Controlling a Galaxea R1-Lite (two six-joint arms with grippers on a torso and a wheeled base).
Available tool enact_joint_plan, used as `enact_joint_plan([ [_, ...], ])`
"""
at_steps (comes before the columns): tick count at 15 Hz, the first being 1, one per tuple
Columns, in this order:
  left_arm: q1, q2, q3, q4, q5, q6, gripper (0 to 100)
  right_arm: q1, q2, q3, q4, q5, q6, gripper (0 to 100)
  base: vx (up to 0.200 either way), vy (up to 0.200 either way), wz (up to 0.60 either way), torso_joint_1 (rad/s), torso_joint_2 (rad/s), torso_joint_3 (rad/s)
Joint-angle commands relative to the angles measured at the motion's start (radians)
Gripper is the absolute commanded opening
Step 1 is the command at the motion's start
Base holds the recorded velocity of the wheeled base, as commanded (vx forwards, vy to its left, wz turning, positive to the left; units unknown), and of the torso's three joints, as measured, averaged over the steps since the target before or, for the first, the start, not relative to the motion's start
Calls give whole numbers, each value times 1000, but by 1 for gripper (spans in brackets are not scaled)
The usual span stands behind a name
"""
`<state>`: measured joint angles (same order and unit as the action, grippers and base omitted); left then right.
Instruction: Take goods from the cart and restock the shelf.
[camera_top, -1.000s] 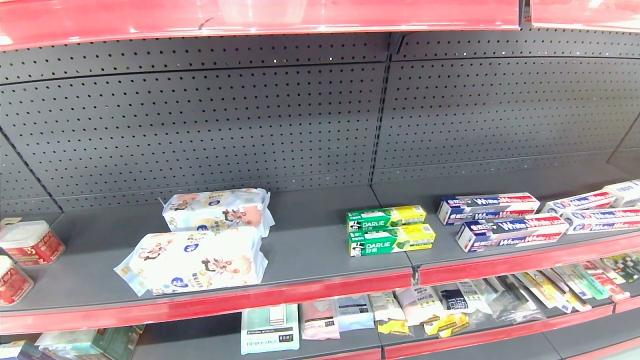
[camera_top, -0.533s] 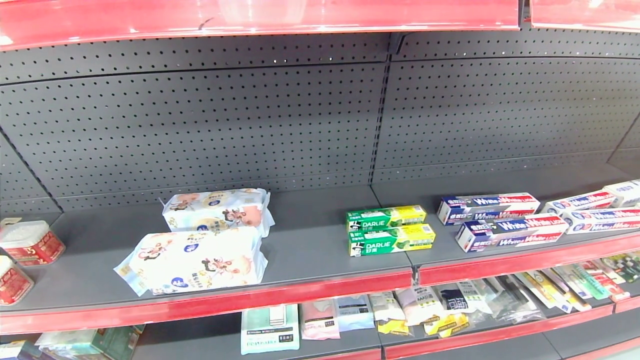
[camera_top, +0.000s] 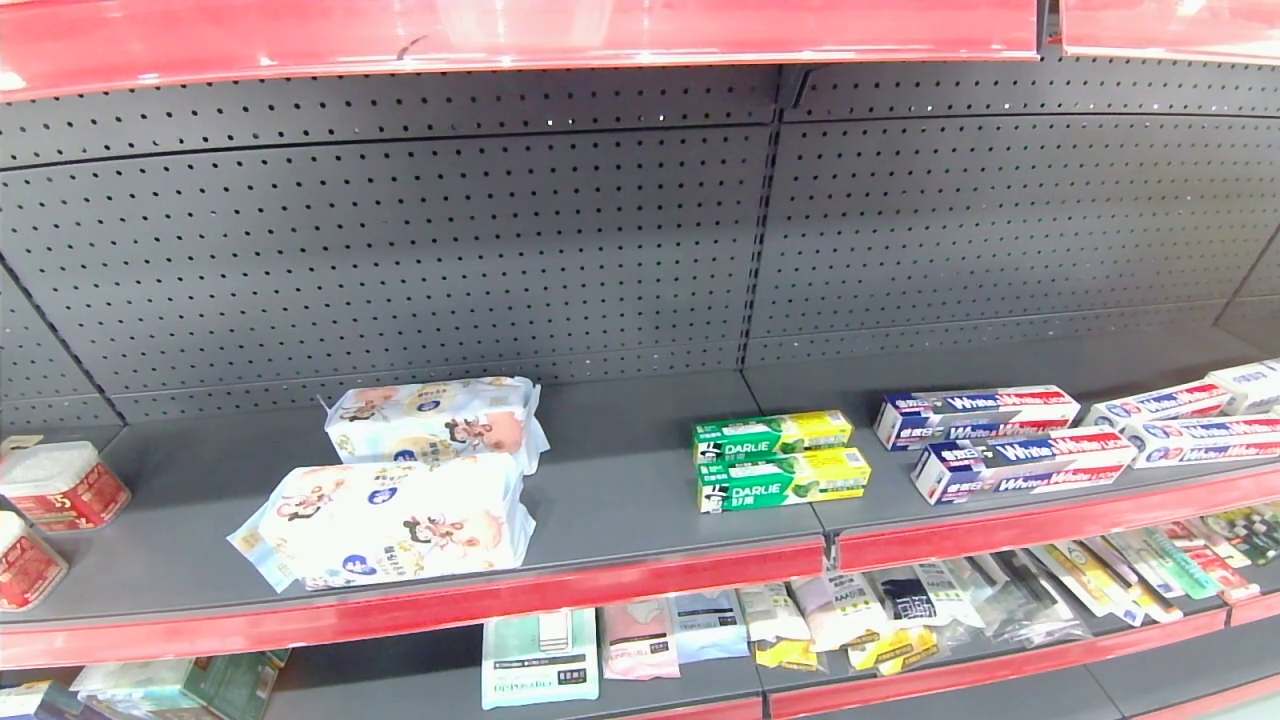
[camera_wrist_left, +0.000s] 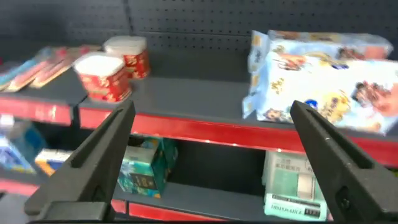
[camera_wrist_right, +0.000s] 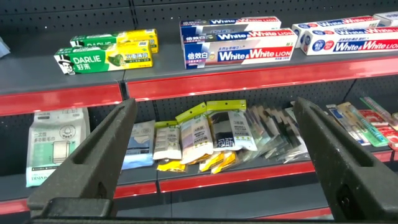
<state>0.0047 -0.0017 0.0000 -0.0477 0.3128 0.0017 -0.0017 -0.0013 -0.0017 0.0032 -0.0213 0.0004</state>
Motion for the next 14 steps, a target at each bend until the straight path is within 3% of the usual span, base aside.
enact_joint_plan([
  [1, -2, 2, -6, -3, -138, 166, 100, 0, 1, 0, 0, 1, -2, 100, 0, 0, 0, 0, 0, 0],
  [2, -2, 2, -6, -3, -212, 213, 100, 0, 1, 0, 0, 1, -2, 100, 0, 0, 0, 0, 0, 0],
  [3, -2, 3, -6, -3, -285, 149, 100, 0, 1, 0, 0, 0, 0, 100, 0, 0, 0, 0, 0, 0],
  [4, 0, 5, -6, -1, -250, 104, 100, 2, 1, 2, 0, 0, 0, 100, 0, 0, 0, 0, 0, 0],
  [5, 0, 3, -5, 12, -54, -12, 100, 0, 1, 0, 0, 1, -2, 100, 0, 0, 0, 0, 0, 0],
  [7, 0, 3, 0, 0, 132, -3, 100, 0, 1, 0, 0, 1, -2, 100, 0, 0, 0, 0, 0, 0],
  [8, 0, 3, 0, 0, 132, -3, 100, 0, 1, 0, 0, 1, -2, 100, 0, 0, 0, 0, 0, 0],
  [9, 0, 3, 0, -1, 244, -6, 100, 0, 1, 0, 0, 1, -2, 100, 0, 0, 0, 0, 0, 0],
  [11, -2, 9, 0, -3, 134, 15, 100, 0, 1, 0, 0, 1, -2, 100, 0, 0, 0, 0, 0, 0],
  [12, -2, 2, 0, -9, -83, 98, 100, 2, 1, 0, 0, 1, -3, 100, 0, 0, 0, 0, 0, 0],
  [13, -2, 2, 0, -32, -262, 189, 100, 0, 1, 0, 0, 1, -3, 100, 0, 0, 0, 0, 0, 0],
  [14, -2, 2, 0, -34, -336, 224, 100, 0, 1, 0, 0, 1, -3, 100, 0, 0, 0, 0, 0, 0],
])
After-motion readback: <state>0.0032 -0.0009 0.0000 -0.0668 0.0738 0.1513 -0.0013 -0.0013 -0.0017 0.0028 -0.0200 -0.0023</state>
